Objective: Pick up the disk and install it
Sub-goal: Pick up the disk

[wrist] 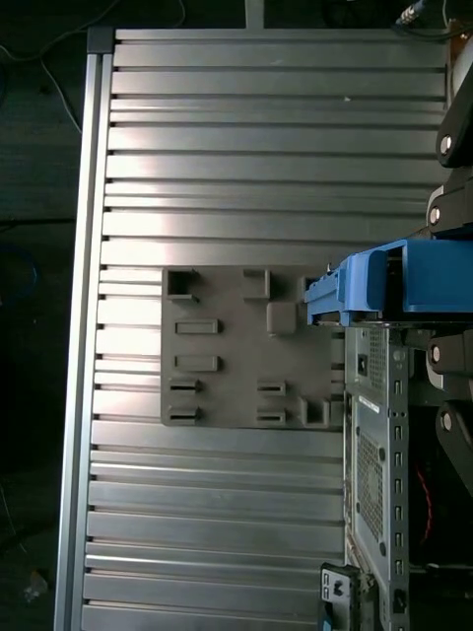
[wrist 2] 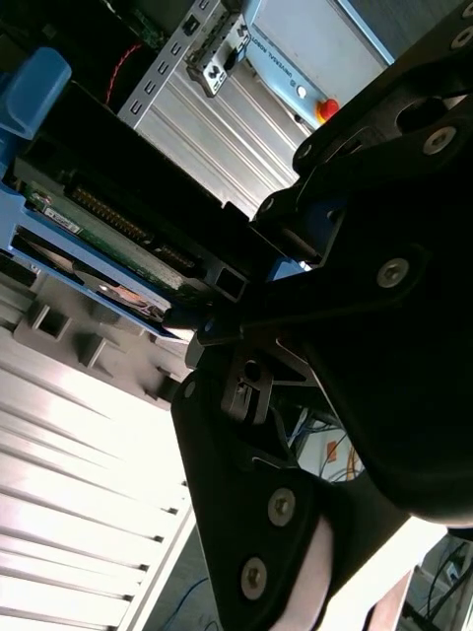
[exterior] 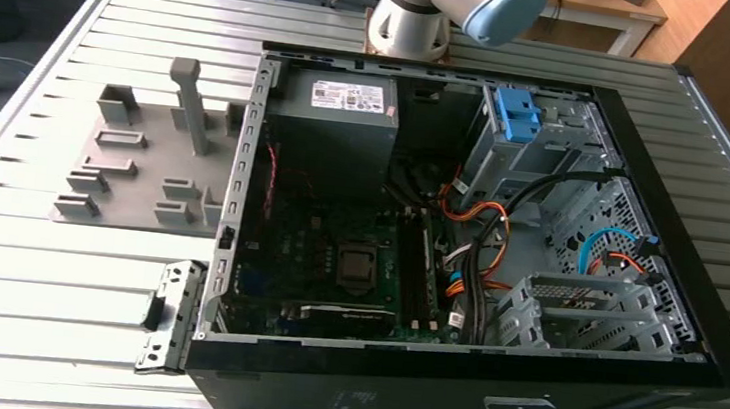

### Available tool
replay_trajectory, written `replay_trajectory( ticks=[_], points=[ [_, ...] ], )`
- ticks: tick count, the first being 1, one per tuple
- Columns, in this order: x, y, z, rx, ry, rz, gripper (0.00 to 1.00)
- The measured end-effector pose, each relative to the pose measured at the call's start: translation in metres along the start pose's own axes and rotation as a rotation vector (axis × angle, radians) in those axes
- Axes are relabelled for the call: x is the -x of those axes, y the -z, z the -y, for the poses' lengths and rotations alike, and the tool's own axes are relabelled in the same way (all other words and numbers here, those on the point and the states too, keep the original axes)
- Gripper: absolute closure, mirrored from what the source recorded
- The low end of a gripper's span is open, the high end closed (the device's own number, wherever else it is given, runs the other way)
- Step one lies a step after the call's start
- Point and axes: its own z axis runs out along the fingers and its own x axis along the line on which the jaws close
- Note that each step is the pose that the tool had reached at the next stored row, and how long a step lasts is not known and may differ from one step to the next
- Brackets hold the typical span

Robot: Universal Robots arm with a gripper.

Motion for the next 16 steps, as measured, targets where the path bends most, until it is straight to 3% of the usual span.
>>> replay_trajectory(
  ticks=[16],
  points=[
    [-0.0123, 0.0001, 0.0015, -0.0001, 0.0, 0.0, 0.64]
  ],
)
